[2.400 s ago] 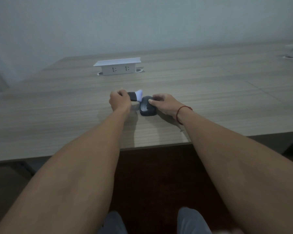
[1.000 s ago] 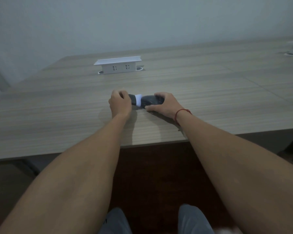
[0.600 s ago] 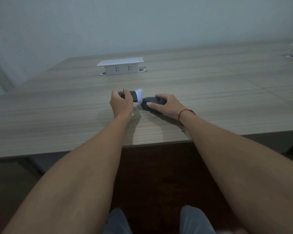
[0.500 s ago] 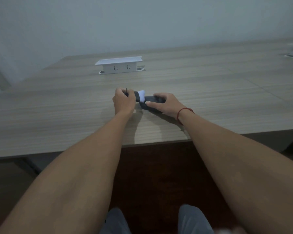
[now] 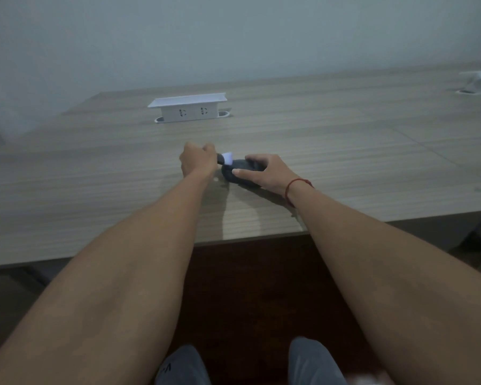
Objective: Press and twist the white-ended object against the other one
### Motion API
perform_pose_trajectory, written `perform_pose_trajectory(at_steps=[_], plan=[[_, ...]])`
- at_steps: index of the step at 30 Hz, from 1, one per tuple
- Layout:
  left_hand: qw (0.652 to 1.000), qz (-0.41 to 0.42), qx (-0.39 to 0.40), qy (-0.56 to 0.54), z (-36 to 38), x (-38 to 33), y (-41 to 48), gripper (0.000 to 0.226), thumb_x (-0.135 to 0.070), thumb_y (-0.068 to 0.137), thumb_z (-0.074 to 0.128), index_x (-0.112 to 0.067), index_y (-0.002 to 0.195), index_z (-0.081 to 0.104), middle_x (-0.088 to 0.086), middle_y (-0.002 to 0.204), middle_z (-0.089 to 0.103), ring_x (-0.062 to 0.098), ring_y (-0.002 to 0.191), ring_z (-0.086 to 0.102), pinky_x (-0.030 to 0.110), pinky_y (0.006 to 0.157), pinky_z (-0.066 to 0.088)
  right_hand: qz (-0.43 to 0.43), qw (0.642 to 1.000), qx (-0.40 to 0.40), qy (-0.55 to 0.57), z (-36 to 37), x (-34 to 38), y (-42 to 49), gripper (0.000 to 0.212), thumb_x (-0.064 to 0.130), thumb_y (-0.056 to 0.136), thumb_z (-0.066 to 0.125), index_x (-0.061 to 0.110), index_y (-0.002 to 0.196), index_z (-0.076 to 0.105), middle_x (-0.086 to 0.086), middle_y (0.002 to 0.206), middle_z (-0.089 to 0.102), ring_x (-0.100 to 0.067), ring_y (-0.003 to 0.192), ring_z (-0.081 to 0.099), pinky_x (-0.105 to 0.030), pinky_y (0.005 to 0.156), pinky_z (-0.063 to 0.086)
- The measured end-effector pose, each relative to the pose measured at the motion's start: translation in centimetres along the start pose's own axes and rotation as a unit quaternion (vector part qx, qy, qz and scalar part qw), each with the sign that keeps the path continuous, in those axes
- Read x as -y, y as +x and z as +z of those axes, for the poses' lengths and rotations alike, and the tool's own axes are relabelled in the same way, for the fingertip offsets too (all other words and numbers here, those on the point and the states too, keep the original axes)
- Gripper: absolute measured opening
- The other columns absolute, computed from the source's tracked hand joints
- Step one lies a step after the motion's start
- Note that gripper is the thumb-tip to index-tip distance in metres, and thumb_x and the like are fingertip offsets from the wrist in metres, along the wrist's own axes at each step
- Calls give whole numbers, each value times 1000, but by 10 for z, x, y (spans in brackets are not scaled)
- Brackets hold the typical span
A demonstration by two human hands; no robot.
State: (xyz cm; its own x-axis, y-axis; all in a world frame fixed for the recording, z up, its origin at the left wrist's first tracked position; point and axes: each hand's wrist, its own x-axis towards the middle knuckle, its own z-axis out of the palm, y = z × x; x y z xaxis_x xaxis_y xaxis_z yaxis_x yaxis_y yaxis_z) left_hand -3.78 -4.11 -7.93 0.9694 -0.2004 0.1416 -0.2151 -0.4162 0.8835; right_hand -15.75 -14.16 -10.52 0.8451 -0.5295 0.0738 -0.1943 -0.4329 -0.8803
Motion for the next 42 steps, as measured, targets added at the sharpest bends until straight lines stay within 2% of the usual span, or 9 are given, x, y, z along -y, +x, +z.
perform_pose_trajectory(at_steps=[5,14,18,20,23,28,35,38,42], plan=[[998,37,-12,-44,-5,-1,-1,17,-23,91,49,-8,86,52,9,90,57,23,81,51,28,69,35,5,1000,-4,3,1,-2,3,75,44,76,76,15,139,49,-4,140,54,-18,123,52,-36,108,42],[997,-40,-43,-43,-14,18,-5,34,-24,95,43,0,115,56,17,119,61,33,107,59,30,76,39,18,997,-60,-48,11,-4,8,68,54,81,63,15,136,52,-5,137,57,-22,126,52,-39,109,41],[998,17,5,-57,-21,21,-14,26,-25,94,46,-3,93,60,8,88,56,23,78,52,24,61,40,2,995,-76,-70,12,-4,17,31,33,94,46,17,69,56,-6,79,60,-26,88,57,-37,78,42],[997,30,35,-65,-25,29,-14,29,-27,90,48,-11,65,49,4,66,48,21,62,45,23,44,41,7,995,-74,-73,12,-6,20,38,29,96,45,20,59,42,3,64,46,-23,79,49,-33,73,36],[991,28,87,-94,-31,34,-15,30,-32,78,50,-16,53,41,3,53,40,22,54,43,35,53,50,8,994,-74,-78,13,-8,24,39,31,95,46,21,58,42,5,63,44,-23,78,48,-34,73,36],[981,7,194,-20,-26,21,-20,20,-28,84,53,-16,68,50,5,59,52,21,51,52,16,39,32,11,994,-67,-80,13,-12,27,29,36,94,45,20,72,56,-9,88,63,-28,89,57,-39,84,44],[984,-42,168,-39,-20,22,-14,23,-23,92,45,-8,75,50,13,67,50,20,43,39,13,34,29,16,992,-89,-86,17,-16,32,33,43,91,46,34,60,38,8,71,45,-20,84,46,-35,78,36],[976,-8,218,26,-20,14,-14,28,-19,93,44,-7,69,53,13,62,51,20,49,43,20,43,33,11,993,-87,-82,17,-18,34,26,48,88,44,35,65,41,0,88,51,-19,86,47,-36,80,38],[998,23,46,44,-15,15,-8,35,-25,99,44,2,115,58,21,116,62,34,100,62,36,78,50,9,992,-93,-90,17,-20,34,23,42,93,46,27,76,48,0,83,54,-22,86,51,-38,81,41]])
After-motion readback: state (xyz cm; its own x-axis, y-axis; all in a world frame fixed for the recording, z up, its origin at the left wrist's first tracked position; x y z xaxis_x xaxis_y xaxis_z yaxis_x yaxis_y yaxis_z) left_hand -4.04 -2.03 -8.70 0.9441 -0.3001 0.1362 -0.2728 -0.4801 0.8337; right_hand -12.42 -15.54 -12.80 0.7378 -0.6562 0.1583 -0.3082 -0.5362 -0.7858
